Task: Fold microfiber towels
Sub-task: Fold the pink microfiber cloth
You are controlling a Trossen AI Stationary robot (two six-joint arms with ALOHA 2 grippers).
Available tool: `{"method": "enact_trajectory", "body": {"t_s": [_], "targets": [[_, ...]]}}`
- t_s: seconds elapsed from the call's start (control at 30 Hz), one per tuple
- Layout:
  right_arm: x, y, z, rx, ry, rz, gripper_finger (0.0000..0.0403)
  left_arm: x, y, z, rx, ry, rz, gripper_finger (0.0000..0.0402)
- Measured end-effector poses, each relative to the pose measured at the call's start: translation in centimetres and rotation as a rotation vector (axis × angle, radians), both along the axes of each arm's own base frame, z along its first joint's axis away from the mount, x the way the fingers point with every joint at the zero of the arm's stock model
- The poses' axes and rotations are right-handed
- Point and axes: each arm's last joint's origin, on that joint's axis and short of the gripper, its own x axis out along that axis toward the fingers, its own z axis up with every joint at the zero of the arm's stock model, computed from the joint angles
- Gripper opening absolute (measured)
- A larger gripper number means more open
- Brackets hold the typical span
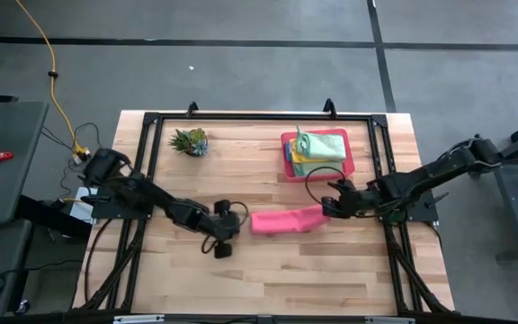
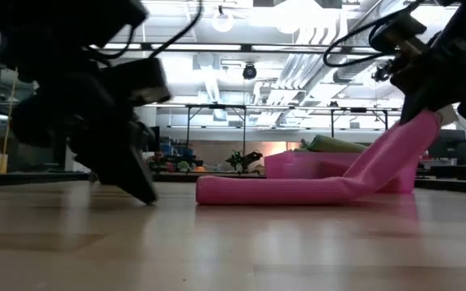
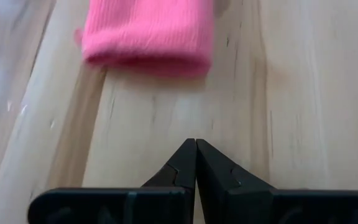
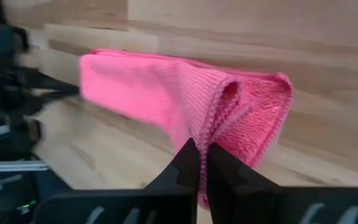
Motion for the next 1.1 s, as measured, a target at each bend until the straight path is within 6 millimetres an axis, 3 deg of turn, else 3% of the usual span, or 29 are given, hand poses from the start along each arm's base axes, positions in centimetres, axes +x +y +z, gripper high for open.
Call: {"method": "enact_trajectory", "body": {"t_s": [0.17,0.33,0.63,0.93,1.1], "targets": [[0.5,0.4,0.1,0.016,-0.044,0.017,0.0,2.4,-0.6,-0.4,0.012,-0.001,0.008,0.0],[1.6,1.0,0.1,0.006,-0.111,0.069,0.0,3.3,-0.7,-0.3,0.017,-0.018,0.016,0.0],[2.2,1.4,-0.1,-0.008,-0.122,0.182,0.0,3.2,-0.7,-0.1,0.01,-0.003,0.006,0.0],[2.0,1.4,1.6,-0.076,-0.024,0.261,0.0,0.6,0.4,3.8,0.104,0.108,-0.076,0.0],[2.3,1.5,1.7,-0.085,-0.013,0.266,0.0,1.0,1.8,4.6,0.165,0.064,-0.064,0.0]]}}
